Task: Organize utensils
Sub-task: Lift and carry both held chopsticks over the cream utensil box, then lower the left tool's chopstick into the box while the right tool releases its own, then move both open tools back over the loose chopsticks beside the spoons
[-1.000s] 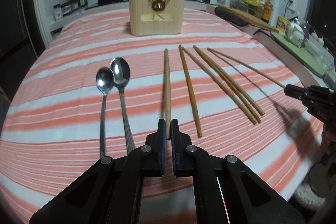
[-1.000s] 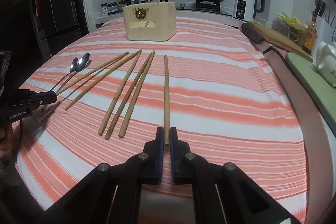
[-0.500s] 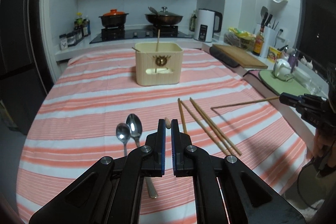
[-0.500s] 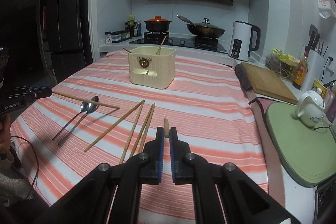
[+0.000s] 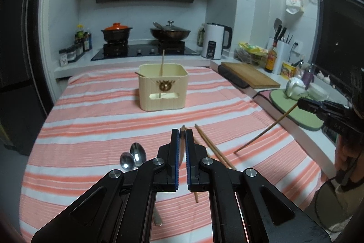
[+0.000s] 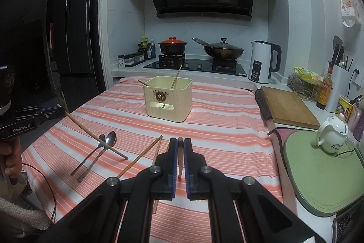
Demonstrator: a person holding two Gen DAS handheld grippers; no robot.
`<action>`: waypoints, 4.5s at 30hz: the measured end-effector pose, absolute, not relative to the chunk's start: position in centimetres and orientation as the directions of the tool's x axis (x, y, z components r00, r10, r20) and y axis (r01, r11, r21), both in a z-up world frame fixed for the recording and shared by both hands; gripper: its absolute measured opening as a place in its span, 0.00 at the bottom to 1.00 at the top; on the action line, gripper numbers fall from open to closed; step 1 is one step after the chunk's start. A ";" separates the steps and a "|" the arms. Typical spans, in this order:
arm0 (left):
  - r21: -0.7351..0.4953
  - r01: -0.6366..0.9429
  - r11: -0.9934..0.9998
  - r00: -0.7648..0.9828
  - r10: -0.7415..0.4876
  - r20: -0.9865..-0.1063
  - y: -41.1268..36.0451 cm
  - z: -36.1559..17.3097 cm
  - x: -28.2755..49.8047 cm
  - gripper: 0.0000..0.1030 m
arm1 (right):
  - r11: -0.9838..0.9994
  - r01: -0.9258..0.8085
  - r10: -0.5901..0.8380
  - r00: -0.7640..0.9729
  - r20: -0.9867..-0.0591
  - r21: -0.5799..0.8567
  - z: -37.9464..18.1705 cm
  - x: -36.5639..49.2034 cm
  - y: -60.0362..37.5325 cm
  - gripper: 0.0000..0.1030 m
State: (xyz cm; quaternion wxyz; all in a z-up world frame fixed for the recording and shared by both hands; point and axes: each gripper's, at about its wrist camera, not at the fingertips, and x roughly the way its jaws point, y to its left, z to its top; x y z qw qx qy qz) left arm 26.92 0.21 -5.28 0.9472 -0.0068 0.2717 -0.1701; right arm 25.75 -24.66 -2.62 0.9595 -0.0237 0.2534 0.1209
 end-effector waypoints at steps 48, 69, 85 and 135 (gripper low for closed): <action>-0.187 0.307 0.933 0.870 -0.355 -0.343 3.0 9.6 39.4 0.02 | 0.919 -0.387 0.348 0.885 -0.311 -0.074 10.6 37.0 -19.1 0.05; -0.194 0.172 0.966 0.815 -0.250 -0.523 0.7 0.8 56.1 0.02 | 0.927 -0.371 0.345 0.797 -0.496 0.049 3.0 56.3 -15.3 0.05; -0.133 0.238 0.962 0.717 -0.266 -0.644 0.7 -3.4 48.5 0.93 | 0.937 -0.336 0.335 0.792 -0.511 0.095 1.0 52.7 -18.1 0.70; -0.070 0.196 0.978 0.626 -0.180 -0.759 -2.4 -21.3 32.7 0.98 | 0.993 -0.115 0.074 0.578 -0.813 0.008 -20.7 34.3 -26.7 0.79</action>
